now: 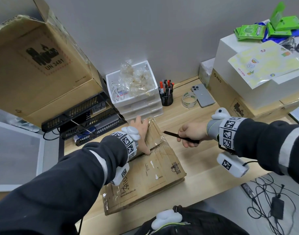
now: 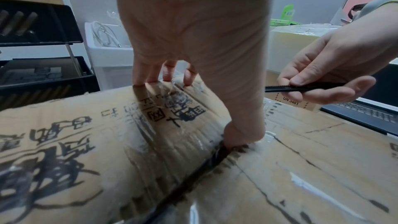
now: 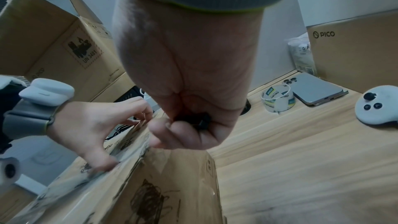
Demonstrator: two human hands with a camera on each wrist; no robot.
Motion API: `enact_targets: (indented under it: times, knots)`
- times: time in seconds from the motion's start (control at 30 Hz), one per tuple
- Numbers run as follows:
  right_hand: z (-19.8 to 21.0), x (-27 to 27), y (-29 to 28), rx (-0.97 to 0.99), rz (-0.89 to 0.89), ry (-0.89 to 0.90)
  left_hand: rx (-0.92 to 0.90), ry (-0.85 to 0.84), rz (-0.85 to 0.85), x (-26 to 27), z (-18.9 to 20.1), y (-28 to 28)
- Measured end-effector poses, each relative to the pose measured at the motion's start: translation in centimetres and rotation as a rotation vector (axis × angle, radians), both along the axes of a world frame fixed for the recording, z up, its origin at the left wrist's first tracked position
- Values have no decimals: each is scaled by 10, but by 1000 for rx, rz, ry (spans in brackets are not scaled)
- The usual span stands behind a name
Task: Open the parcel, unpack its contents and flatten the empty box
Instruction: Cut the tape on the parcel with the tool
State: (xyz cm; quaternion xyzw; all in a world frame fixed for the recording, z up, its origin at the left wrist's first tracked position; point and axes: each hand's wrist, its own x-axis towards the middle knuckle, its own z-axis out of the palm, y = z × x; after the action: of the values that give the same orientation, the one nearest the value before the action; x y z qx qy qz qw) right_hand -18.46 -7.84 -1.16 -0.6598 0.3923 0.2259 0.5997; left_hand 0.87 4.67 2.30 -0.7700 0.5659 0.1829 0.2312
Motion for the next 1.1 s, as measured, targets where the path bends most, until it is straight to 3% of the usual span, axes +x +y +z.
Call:
enact_targets:
  times: [1.1]
  knots:
    - [10, -14, 7, -10, 205, 21, -21, -46, -52, 0, 3, 0]
